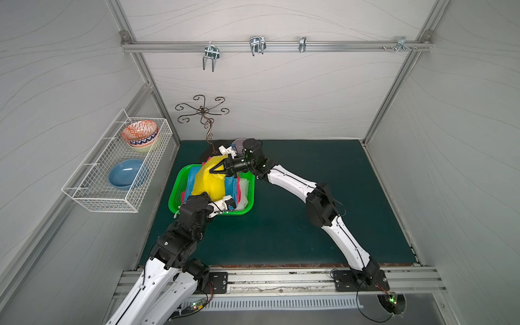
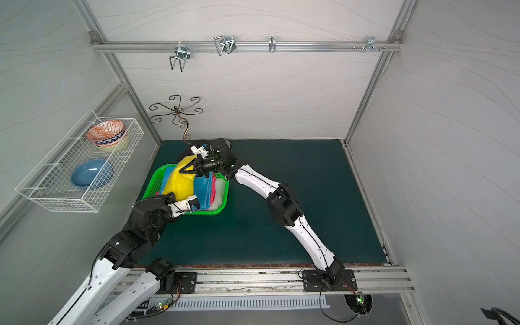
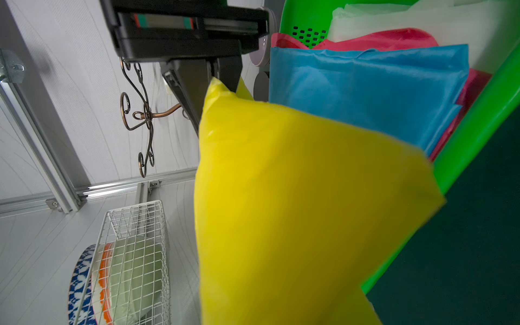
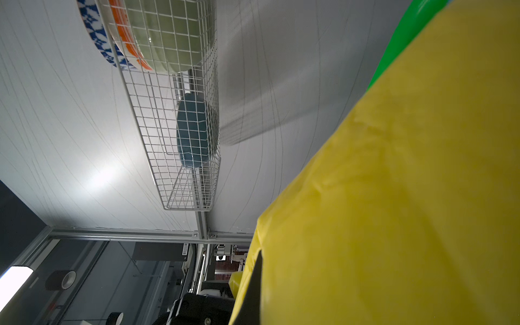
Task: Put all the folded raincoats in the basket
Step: Place the raincoat in the basket.
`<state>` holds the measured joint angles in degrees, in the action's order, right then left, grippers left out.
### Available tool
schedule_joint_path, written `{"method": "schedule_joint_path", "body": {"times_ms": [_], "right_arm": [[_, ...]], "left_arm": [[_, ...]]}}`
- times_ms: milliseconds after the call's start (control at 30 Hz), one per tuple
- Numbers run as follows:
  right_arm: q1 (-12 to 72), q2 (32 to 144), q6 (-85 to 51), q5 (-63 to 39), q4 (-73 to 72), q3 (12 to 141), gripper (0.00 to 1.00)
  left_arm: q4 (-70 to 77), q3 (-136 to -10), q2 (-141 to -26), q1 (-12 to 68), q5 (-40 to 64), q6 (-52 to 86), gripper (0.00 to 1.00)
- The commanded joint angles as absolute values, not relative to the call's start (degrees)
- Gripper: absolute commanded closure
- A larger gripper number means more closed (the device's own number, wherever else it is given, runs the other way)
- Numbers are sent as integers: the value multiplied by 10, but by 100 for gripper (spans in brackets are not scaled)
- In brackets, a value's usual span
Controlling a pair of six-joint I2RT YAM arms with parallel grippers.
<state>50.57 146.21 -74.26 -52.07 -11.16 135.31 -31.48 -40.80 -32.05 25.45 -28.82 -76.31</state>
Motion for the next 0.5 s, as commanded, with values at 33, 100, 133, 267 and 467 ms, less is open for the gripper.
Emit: {"method": "schedule_joint_path", "body": {"times_ms": [33, 100, 133, 267, 467], "right_arm": [[506, 1519, -762, -502, -146, 1405, 100], [510, 1531, -766, -498, -151, 1410, 100], [511, 1536, -771, -497, -158, 1409, 100], [509, 1545, -775, -497, -164, 1393, 98], [484, 1489, -781, -510, -208, 1271, 69]], "left_arm": [[-300, -455, -305, 255, -278, -796, 100], [-315, -451, -301, 254, -274, -814, 100], [-322, -442, -300, 254, -274, -827, 100], [-323, -388, -305, 253, -287, -861, 100], [-314, -376, -306, 253, -250, -819, 100]]}}
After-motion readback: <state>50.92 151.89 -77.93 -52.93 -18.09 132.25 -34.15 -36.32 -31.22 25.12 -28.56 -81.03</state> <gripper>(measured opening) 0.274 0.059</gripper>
